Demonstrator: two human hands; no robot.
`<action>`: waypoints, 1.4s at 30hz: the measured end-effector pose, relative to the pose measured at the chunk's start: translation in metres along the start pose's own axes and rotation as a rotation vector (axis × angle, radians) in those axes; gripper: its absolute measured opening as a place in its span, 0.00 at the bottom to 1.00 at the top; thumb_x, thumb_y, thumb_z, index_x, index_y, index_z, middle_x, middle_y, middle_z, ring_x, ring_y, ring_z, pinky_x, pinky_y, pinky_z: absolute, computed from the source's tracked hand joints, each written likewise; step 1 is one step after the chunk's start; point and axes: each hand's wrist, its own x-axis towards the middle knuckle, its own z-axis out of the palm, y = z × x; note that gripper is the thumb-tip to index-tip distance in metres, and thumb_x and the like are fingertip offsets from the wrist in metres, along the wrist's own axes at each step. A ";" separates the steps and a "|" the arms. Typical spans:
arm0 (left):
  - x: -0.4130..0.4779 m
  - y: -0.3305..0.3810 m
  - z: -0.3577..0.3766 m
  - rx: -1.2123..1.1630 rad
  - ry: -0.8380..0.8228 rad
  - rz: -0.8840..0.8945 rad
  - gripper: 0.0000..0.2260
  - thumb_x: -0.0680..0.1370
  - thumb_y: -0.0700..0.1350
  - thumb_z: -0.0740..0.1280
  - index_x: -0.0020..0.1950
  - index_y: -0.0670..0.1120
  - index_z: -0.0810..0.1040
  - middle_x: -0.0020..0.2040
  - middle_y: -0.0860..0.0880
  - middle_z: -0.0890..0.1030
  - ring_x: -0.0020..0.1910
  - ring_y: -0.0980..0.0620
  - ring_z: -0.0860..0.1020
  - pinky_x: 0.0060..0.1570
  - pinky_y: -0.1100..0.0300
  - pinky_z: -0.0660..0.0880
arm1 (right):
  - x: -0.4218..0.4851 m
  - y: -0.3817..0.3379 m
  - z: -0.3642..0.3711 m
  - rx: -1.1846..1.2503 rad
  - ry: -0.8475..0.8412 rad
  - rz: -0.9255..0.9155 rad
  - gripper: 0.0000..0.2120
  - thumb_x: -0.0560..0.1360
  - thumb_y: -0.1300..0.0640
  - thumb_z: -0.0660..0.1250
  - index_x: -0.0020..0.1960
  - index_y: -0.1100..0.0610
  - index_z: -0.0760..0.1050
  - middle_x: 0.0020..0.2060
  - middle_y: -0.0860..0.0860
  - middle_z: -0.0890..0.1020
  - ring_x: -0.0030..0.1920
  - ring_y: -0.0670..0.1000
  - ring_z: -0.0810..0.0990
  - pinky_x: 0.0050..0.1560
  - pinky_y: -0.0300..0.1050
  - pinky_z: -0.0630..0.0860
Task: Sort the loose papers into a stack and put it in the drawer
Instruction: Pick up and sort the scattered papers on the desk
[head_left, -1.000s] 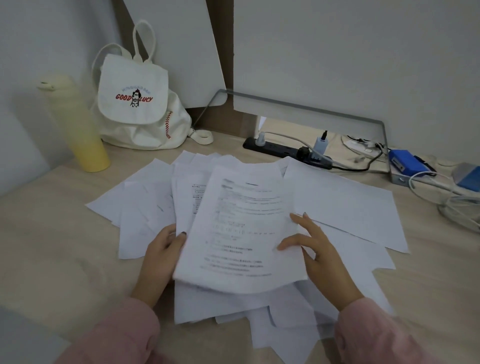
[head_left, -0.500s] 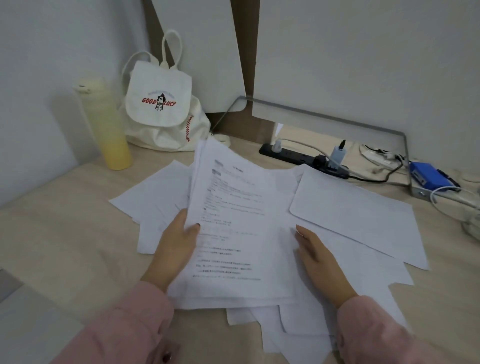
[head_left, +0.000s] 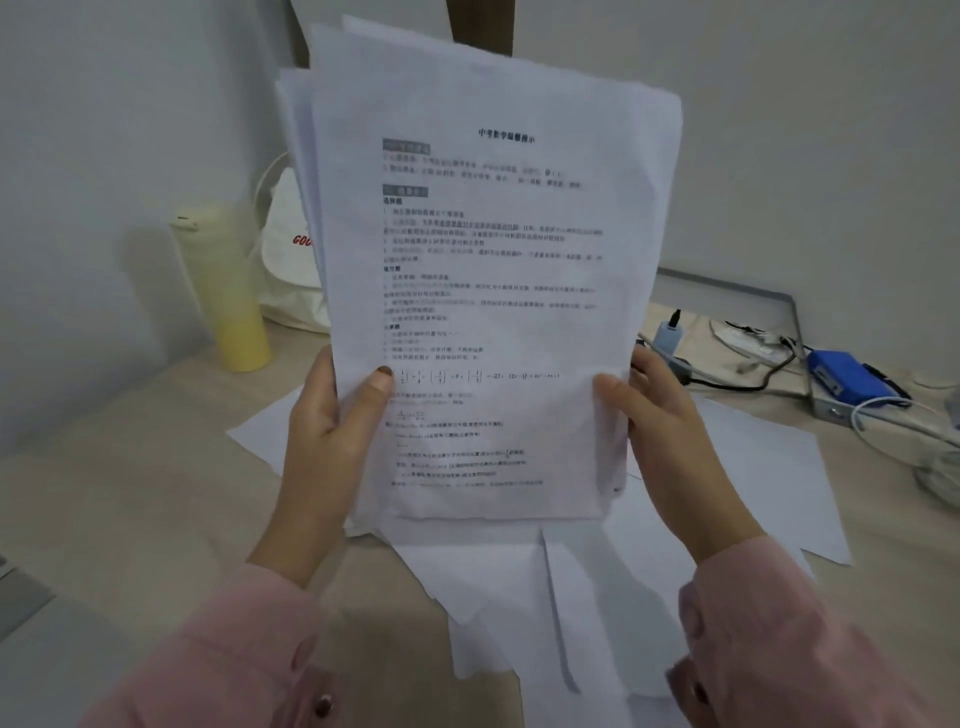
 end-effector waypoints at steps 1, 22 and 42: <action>0.002 0.002 0.001 -0.037 0.002 0.004 0.13 0.76 0.41 0.63 0.55 0.58 0.74 0.51 0.64 0.82 0.54 0.63 0.79 0.50 0.69 0.75 | -0.001 -0.005 -0.001 0.018 0.034 -0.034 0.09 0.77 0.60 0.63 0.55 0.52 0.75 0.48 0.46 0.84 0.49 0.46 0.82 0.53 0.43 0.76; -0.030 -0.018 0.026 -0.033 -0.138 -0.178 0.14 0.70 0.40 0.65 0.52 0.53 0.74 0.43 0.68 0.83 0.45 0.68 0.80 0.41 0.75 0.74 | -0.045 0.022 -0.027 -0.014 0.079 0.008 0.15 0.77 0.63 0.57 0.55 0.50 0.78 0.52 0.45 0.84 0.57 0.50 0.79 0.56 0.44 0.74; -0.063 -0.012 0.118 0.065 -0.401 -0.491 0.11 0.79 0.42 0.60 0.61 0.49 0.71 0.54 0.53 0.80 0.53 0.53 0.79 0.52 0.55 0.77 | -0.102 0.027 -0.112 -0.313 0.476 0.307 0.08 0.75 0.64 0.57 0.52 0.62 0.72 0.44 0.58 0.80 0.43 0.58 0.78 0.41 0.49 0.74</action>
